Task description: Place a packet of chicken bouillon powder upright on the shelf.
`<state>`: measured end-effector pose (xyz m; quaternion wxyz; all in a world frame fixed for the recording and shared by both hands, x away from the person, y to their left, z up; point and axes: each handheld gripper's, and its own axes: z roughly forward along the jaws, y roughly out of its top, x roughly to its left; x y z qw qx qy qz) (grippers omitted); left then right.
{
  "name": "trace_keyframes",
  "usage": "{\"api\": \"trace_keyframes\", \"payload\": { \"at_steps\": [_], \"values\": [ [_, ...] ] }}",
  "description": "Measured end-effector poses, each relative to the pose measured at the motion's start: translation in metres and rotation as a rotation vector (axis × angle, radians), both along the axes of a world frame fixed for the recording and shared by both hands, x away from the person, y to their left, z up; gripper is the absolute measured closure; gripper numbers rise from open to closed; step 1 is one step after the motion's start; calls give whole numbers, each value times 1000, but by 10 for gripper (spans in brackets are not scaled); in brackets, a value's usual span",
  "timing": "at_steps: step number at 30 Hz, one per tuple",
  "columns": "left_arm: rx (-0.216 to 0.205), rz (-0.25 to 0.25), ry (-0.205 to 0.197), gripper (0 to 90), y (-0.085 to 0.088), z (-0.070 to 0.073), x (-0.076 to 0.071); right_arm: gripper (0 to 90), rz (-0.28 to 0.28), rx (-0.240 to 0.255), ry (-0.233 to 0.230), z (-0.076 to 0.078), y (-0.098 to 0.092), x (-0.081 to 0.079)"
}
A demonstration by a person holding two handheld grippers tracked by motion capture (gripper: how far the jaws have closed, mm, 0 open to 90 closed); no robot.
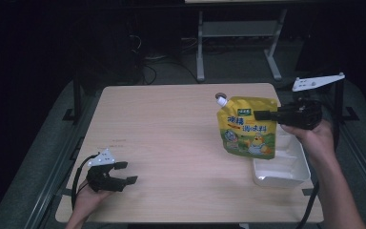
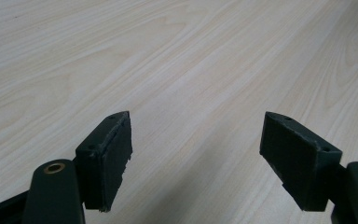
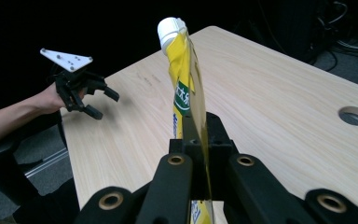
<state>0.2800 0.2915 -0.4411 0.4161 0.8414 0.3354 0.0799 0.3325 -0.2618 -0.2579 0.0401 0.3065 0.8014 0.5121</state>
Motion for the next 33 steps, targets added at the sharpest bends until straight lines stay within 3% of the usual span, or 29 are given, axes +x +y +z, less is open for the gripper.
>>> {"api": "trace_keyframes", "payload": {
  "at_steps": [17,33],
  "values": [
    [1,-1,-1,247,-1,0,0,896,-84,6,-3,-2,-47,-14],
    [1,6,-5,247,0,0,0,896,-117,-4,-4,-9,-65,-24]
  ]
}}
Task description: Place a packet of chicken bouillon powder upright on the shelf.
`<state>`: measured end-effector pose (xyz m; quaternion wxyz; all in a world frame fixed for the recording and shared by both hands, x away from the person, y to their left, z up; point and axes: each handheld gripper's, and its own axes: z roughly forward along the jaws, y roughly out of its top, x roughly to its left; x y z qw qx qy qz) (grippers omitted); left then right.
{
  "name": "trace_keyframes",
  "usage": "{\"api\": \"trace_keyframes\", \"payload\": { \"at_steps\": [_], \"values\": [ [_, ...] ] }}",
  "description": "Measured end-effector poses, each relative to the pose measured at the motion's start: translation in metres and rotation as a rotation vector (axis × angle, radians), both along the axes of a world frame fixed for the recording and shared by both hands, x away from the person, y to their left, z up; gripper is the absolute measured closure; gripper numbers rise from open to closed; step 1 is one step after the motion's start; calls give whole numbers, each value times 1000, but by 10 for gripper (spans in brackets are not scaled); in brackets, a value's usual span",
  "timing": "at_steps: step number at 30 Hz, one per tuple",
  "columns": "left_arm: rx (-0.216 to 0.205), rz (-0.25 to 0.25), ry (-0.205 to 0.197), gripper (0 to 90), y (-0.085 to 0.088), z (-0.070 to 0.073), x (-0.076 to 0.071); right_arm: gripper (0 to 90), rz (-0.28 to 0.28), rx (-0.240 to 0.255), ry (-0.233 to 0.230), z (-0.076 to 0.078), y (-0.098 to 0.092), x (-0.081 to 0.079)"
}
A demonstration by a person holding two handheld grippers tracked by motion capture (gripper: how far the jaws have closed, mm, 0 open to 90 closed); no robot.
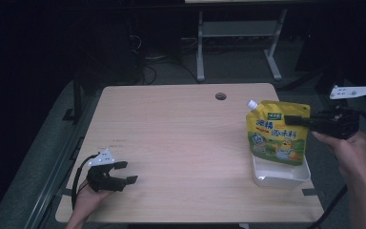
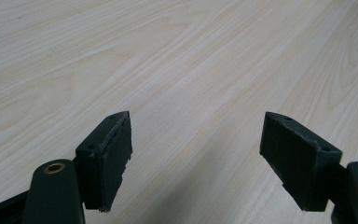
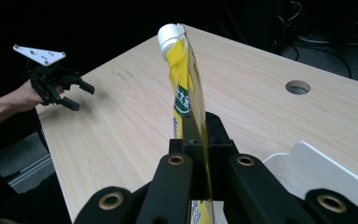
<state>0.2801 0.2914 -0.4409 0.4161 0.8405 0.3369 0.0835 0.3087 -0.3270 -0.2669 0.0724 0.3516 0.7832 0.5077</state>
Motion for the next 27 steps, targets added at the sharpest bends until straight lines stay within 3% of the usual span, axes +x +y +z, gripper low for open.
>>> {"api": "trace_keyframes", "payload": {
  "at_steps": [27],
  "values": [
    [-3,5,0,248,1,1,0,895,-29,4,34,-29,-15,-5]
  ]
}}
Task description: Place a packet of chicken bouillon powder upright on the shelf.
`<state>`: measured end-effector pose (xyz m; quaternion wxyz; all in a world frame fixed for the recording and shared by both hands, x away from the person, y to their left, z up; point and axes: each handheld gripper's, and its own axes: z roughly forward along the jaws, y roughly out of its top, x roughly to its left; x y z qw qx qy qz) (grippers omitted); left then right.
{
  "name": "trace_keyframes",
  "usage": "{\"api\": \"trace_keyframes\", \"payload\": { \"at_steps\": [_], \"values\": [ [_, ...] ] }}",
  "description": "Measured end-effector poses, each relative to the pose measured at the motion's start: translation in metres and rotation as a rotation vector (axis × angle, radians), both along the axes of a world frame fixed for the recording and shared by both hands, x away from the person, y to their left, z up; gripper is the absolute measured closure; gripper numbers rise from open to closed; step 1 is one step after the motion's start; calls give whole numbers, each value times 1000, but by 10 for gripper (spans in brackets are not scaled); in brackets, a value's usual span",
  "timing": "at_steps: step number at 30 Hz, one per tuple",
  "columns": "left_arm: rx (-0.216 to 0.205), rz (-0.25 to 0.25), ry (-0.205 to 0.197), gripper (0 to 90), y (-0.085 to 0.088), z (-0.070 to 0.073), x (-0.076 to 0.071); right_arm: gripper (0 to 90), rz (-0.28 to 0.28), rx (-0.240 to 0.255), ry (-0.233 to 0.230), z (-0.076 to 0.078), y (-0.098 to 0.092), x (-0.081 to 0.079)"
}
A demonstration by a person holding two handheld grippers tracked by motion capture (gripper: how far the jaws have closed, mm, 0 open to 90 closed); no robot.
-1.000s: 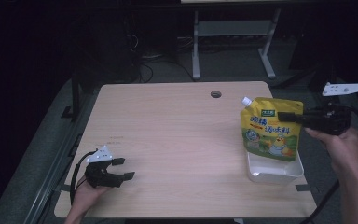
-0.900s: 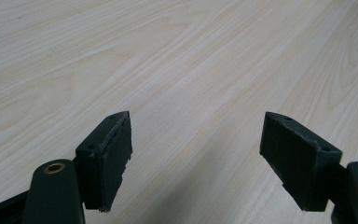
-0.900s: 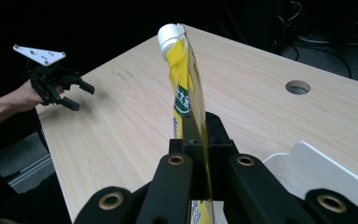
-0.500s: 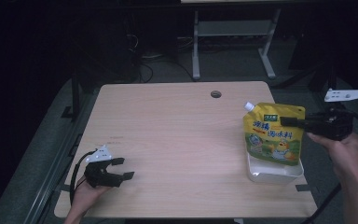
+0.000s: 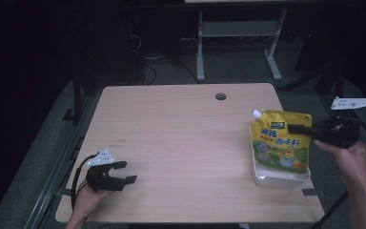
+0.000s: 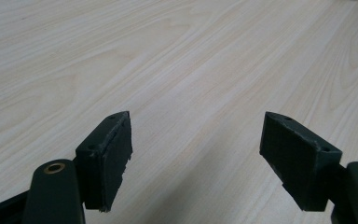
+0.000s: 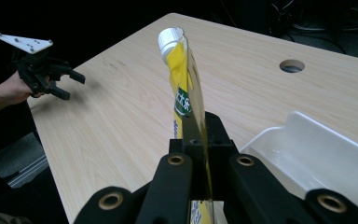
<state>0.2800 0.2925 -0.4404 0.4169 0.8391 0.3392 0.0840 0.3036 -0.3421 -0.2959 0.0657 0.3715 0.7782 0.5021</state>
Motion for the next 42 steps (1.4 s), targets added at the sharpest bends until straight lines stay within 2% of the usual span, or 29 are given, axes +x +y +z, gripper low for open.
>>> {"api": "trace_keyframes", "payload": {
  "at_steps": [24,42],
  "values": [
    [-2,-3,3,247,-1,-1,0,893,-22,14,37,-30,-6,3],
    [-2,-2,5,247,-1,-1,0,879,-36,23,54,-41,-12,1]
  ]
}}
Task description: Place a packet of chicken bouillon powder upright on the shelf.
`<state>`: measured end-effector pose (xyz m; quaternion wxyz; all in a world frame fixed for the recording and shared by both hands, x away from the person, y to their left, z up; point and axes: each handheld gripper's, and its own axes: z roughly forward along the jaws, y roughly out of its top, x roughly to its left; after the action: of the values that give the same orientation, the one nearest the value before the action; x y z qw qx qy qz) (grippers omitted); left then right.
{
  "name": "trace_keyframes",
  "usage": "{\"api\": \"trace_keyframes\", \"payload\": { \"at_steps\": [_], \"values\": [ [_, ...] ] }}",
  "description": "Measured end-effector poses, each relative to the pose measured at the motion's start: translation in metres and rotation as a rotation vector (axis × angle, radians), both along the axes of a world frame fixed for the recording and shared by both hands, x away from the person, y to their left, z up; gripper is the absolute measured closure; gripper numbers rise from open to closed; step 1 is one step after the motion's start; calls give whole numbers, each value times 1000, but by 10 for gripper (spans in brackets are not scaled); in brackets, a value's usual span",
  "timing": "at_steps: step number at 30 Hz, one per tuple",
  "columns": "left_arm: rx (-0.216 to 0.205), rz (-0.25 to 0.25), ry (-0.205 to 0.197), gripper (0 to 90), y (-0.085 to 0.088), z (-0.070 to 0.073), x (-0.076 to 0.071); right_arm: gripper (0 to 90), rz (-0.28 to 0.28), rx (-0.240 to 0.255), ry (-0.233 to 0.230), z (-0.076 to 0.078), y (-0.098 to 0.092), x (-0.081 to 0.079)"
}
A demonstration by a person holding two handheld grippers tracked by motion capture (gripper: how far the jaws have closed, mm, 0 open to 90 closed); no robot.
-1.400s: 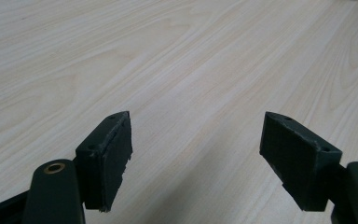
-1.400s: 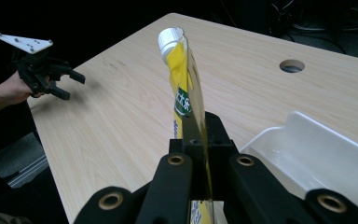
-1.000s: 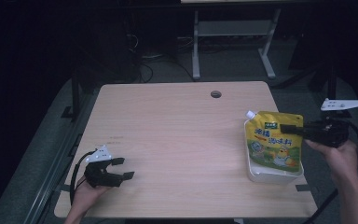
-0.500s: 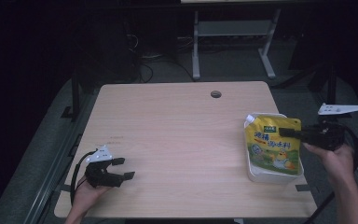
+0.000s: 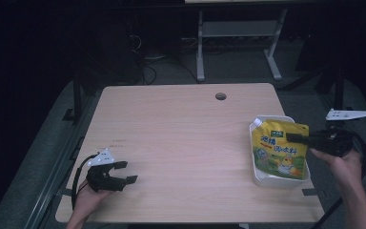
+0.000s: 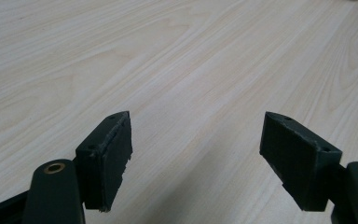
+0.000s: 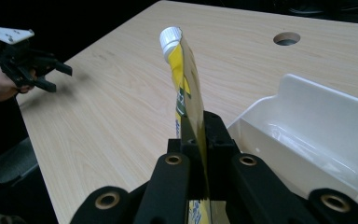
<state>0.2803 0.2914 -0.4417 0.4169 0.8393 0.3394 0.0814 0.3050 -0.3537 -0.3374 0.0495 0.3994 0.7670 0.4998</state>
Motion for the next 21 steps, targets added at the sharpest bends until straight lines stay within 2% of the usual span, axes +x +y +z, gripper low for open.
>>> {"api": "trace_keyframes", "payload": {
  "at_steps": [9,21],
  "values": [
    [1,-2,1,248,-1,0,0,880,-15,6,10,-7,-15,-7],
    [3,-6,3,247,-3,-1,1,882,-39,57,31,-25,-35,-16]
  ]
}}
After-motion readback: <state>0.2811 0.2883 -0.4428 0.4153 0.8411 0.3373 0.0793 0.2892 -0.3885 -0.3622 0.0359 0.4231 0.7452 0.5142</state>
